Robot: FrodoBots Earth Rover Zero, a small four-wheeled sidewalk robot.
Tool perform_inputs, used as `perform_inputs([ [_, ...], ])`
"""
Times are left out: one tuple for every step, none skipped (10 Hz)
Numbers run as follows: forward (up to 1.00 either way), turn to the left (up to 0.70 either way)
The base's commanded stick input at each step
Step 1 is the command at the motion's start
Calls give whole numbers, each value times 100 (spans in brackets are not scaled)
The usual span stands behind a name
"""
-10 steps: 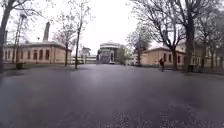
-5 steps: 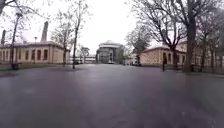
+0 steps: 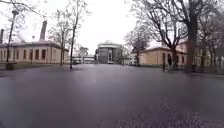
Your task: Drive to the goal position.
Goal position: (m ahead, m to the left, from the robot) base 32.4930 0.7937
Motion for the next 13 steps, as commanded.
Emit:
perform_inputs([
  [85, 0],
  [85, 0],
  [85, 0],
  [85, 0],
  [85, 0],
  [85, 0],
  [85, 0],
  [85, 0],
  [85, 0],
  [85, 0],
  [85, 0],
  [85, 0],
  [85, 0],
])
